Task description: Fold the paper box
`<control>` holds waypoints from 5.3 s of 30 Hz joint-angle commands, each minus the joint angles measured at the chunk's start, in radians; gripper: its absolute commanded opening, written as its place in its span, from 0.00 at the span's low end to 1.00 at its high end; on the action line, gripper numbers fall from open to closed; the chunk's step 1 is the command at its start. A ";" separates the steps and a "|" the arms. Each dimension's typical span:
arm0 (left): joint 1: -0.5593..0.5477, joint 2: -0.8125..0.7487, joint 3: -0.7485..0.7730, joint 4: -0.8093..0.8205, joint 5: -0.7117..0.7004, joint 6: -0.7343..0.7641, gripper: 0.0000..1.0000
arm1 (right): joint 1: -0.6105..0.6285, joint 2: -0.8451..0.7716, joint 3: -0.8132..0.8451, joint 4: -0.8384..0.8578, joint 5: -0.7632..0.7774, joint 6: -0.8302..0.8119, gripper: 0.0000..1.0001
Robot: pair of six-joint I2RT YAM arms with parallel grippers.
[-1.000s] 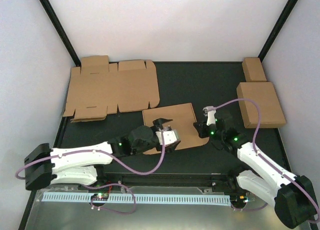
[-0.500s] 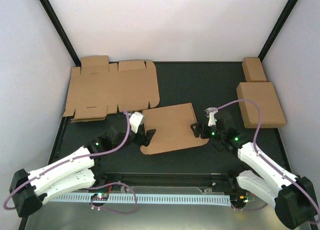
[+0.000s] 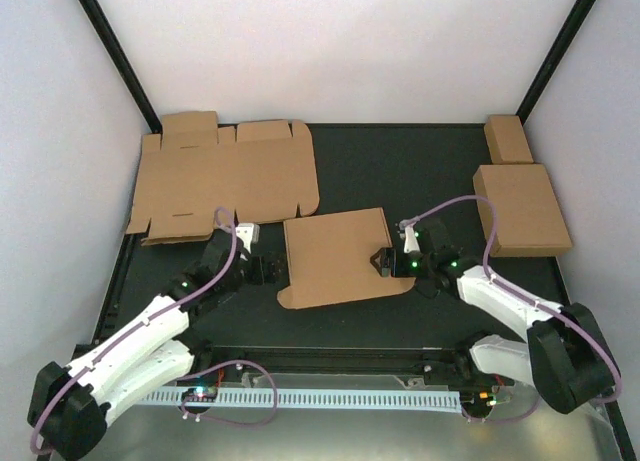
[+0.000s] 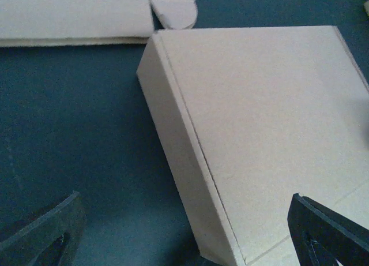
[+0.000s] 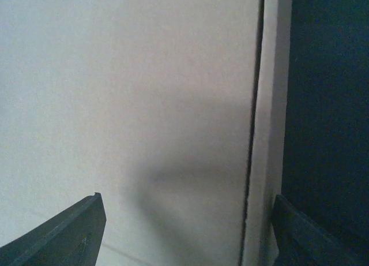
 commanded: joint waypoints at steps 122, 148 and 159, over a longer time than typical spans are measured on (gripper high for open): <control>0.128 0.116 0.035 0.091 0.600 0.040 0.93 | -0.072 0.242 0.270 0.005 -0.085 -0.146 0.88; 0.125 0.068 0.062 0.037 0.631 0.000 0.97 | -0.064 0.427 0.318 -0.020 -0.258 -0.243 0.79; 0.191 0.180 0.146 0.011 0.499 0.060 0.99 | -0.046 0.481 0.387 0.045 -0.292 -0.193 0.81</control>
